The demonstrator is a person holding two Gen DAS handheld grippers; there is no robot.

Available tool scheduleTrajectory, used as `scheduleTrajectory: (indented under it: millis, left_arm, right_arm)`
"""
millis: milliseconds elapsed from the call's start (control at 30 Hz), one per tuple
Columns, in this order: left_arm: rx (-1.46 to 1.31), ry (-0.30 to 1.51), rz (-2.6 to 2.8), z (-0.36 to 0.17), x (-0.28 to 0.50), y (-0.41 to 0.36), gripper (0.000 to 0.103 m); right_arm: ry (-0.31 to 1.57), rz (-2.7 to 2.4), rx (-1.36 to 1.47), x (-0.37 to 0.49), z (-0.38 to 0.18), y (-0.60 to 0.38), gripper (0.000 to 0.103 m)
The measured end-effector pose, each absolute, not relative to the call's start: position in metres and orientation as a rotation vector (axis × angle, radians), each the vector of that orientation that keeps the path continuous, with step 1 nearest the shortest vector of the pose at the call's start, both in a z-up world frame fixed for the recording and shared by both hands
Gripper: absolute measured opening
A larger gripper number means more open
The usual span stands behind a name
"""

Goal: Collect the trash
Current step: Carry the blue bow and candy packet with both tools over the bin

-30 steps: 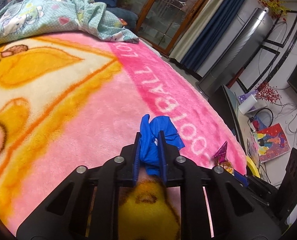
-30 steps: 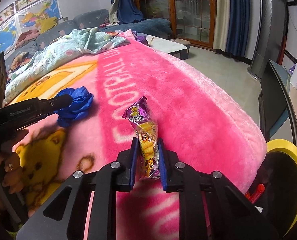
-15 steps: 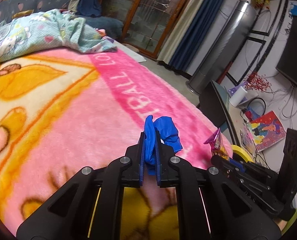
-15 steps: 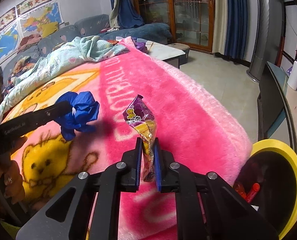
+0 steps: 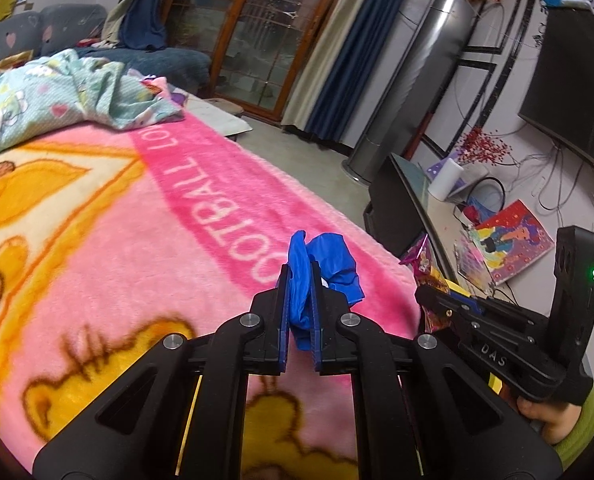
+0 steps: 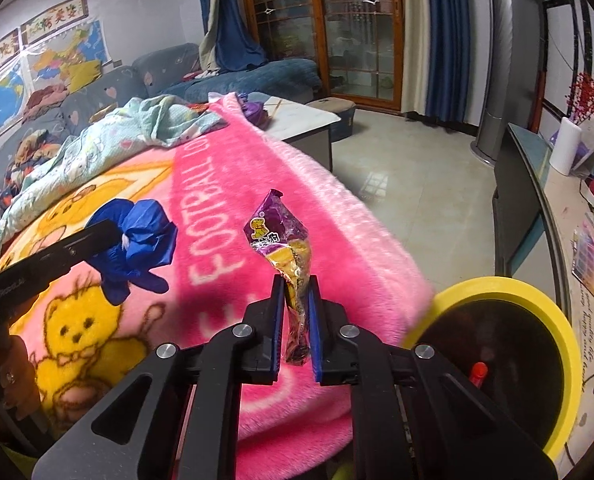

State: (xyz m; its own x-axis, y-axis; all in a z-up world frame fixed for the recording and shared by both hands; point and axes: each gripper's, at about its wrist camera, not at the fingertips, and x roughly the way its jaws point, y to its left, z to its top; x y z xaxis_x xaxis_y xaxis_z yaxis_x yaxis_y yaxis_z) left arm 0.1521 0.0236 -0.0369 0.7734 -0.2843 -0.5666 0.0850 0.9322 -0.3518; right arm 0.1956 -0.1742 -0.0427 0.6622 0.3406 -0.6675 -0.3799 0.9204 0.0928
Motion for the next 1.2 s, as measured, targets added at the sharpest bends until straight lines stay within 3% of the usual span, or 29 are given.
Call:
scheduleTrajectory:
  millis: [1200]
  left_arm:
    - [-0.087, 0.632, -0.451, -0.02, 0.125, -0.104, 0.004]
  right_arm:
    - [0.69, 0.22, 0.1, 0.175, -0.022, -0.307, 0.009]
